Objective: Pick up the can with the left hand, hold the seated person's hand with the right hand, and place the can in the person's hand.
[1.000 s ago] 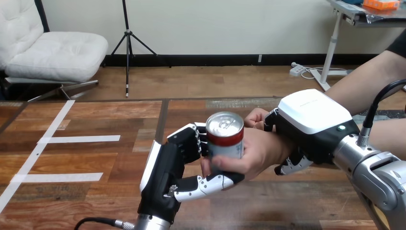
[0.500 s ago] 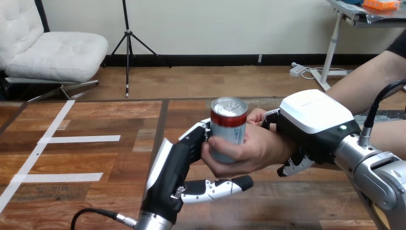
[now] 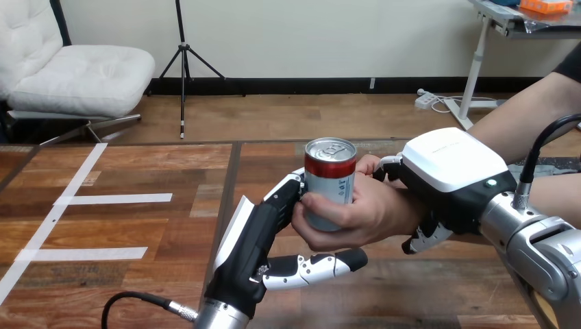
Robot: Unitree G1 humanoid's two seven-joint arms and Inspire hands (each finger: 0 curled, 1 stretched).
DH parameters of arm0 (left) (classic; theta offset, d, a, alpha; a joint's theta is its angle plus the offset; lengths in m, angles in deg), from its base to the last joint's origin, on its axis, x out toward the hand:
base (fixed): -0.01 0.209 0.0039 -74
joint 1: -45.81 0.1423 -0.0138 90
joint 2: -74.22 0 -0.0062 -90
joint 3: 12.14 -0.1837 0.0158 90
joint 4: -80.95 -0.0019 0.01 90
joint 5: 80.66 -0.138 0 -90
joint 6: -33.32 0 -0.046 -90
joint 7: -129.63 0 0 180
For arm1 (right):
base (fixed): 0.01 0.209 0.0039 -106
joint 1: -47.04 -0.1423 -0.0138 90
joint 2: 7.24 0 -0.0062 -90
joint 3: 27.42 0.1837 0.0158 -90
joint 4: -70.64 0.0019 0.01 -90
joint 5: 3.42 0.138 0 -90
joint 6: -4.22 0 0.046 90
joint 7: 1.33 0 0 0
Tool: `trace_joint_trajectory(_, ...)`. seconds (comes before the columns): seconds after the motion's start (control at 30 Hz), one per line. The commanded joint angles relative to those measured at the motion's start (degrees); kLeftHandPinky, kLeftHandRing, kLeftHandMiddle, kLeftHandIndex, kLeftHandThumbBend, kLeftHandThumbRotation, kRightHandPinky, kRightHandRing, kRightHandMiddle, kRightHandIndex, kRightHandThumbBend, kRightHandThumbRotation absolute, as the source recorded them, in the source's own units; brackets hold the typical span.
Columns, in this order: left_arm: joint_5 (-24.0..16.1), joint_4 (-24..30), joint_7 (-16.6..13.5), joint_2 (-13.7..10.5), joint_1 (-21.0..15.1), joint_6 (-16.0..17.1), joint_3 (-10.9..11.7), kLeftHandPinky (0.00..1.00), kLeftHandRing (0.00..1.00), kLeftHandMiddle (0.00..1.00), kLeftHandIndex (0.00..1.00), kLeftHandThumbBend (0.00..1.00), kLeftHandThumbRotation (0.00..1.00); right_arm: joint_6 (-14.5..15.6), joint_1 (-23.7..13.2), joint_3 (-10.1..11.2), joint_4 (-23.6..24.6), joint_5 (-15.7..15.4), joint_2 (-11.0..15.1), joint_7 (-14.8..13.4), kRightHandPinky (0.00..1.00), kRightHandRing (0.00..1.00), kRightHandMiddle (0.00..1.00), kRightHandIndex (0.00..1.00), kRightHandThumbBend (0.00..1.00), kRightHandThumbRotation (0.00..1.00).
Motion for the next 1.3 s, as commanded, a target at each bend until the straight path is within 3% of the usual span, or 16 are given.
trace_joint_trajectory(0.0, -2.3, 2.8, 1.5, -0.3, -3.4, -0.1, -3.5, 0.79, 0.89, 0.93, 0.88, 0.86, 0.30, 0.2, -2.4, 0.3, 0.6, -0.9, 1.1, 0.0, 0.69, 0.76, 0.80, 0.76, 0.84, 0.01)
trace_joint_trajectory(0.7, -0.8, 2.9, 2.2, -0.2, -2.9, -0.4, -3.9, 0.87, 0.95, 0.98, 0.97, 0.86, 0.29, -0.4, -1.7, 0.8, 0.3, -0.9, 1.5, -0.8, 0.73, 0.81, 0.84, 0.81, 0.86, 0.01)
trace_joint_trajectory(1.1, -0.4, 2.9, 2.5, -0.3, -2.8, -0.8, -3.8, 0.91, 0.97, 1.00, 0.99, 0.86, 0.29, 0.2, -1.6, 0.8, 1.5, -2.0, 1.5, 1.0, 0.77, 0.85, 0.86, 0.84, 0.84, 0.04)
trace_joint_trajectory(1.27, -0.4, 2.8, 2.4, -0.1, -2.6, -0.8, -3.7, 0.91, 0.97, 1.00, 0.99, 0.85, 0.29, -0.3, -0.9, 1.3, 1.9, -2.0, 1.4, -0.5, 0.79, 0.86, 0.87, 0.84, 0.85, 0.04)
